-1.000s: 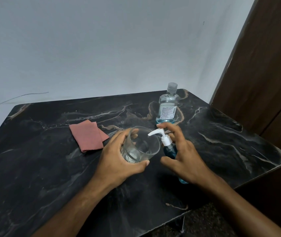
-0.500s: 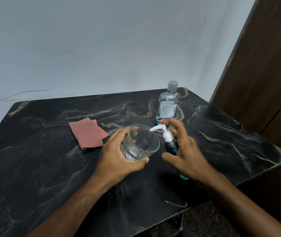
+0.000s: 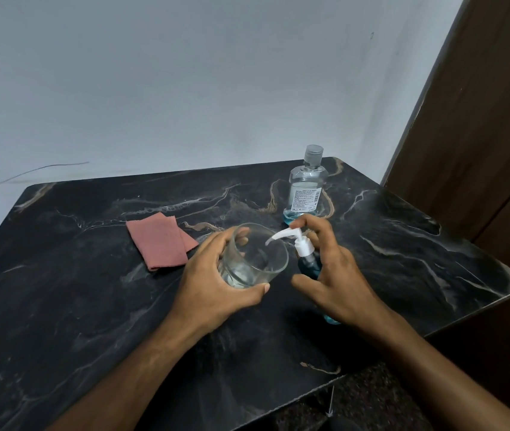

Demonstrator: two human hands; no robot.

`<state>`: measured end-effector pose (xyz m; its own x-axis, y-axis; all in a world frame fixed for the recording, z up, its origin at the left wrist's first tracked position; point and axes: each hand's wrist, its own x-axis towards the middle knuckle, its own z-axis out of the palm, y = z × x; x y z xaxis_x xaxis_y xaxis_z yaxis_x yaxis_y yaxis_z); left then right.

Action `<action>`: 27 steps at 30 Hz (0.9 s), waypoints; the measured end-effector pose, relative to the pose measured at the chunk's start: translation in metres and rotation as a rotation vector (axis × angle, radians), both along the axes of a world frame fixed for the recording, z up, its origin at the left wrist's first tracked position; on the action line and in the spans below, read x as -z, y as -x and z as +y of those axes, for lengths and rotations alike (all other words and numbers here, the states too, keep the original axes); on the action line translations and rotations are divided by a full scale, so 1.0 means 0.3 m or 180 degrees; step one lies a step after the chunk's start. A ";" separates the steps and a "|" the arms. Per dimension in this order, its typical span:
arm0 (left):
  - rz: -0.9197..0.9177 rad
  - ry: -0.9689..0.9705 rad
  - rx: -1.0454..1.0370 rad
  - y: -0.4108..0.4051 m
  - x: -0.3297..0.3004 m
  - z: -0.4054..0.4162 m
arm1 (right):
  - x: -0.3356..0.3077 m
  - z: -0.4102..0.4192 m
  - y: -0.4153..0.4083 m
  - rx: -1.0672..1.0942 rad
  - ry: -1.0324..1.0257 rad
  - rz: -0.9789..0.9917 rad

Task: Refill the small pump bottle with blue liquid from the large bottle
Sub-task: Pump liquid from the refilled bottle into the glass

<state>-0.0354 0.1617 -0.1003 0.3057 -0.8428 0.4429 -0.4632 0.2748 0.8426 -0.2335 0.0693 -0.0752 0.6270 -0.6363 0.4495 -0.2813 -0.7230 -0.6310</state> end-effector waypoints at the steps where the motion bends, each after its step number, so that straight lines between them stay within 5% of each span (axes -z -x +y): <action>1: 0.0013 0.0003 -0.0002 0.000 0.000 0.000 | 0.003 0.001 0.002 0.0038 0.0007 0.0030; 27: 0.0071 0.0033 -0.0048 0.003 -0.001 -0.005 | 0.017 0.010 0.004 0.0105 -0.0045 0.0018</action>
<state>-0.0361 0.1603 -0.0999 0.3282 -0.8335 0.4445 -0.4484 0.2767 0.8499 -0.2346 0.0724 -0.0804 0.6080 -0.6630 0.4367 -0.3086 -0.7042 -0.6394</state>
